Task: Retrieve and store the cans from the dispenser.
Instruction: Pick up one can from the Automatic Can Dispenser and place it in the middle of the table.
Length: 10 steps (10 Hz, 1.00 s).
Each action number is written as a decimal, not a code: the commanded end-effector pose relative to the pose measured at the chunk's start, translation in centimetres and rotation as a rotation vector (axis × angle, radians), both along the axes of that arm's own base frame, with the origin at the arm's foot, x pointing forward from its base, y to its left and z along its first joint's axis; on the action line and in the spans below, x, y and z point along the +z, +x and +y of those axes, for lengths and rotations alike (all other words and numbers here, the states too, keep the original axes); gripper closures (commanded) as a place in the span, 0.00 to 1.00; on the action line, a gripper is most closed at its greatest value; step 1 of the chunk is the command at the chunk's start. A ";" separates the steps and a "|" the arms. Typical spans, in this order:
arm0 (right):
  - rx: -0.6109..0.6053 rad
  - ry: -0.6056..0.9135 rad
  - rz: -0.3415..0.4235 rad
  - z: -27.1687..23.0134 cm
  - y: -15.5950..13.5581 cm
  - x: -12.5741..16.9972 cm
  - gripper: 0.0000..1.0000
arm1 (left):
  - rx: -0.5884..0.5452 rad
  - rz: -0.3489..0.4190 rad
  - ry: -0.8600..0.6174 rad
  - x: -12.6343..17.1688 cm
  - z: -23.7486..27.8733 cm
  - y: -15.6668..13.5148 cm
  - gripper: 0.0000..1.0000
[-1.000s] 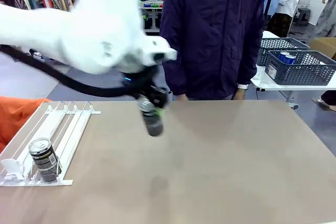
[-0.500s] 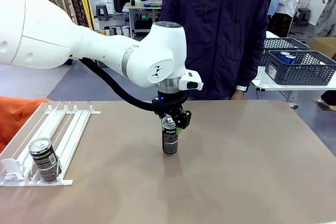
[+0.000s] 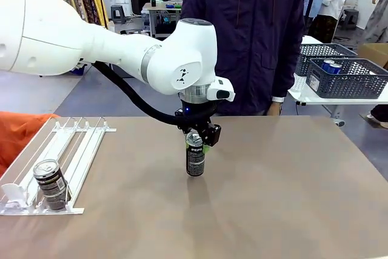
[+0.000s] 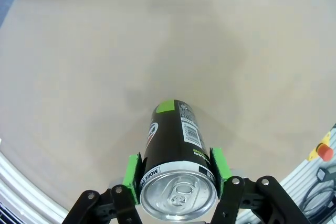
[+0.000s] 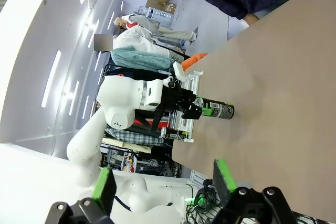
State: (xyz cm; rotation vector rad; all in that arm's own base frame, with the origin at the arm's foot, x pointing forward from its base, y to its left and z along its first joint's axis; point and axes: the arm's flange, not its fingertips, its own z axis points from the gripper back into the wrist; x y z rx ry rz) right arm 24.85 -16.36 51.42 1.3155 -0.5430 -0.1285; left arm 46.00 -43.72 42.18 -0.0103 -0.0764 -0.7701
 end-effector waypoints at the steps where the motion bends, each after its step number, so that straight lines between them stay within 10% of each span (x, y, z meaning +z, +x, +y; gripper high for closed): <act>1: -0.006 0.021 -0.029 0.1 0.3 0.4 0.00 | 0.009 -0.008 0.008 0.7 0.2 0.0 0.00; 5: -0.006 0.021 -0.029 0.1 0.3 0.4 0.00 | 0.031 -0.025 -0.017 1.7 0.9 0.0 0.00; 10: -0.006 0.021 -0.029 0.1 0.3 0.4 0.00 | 0.091 -0.003 -0.332 14.9 19.4 -4.0 0.00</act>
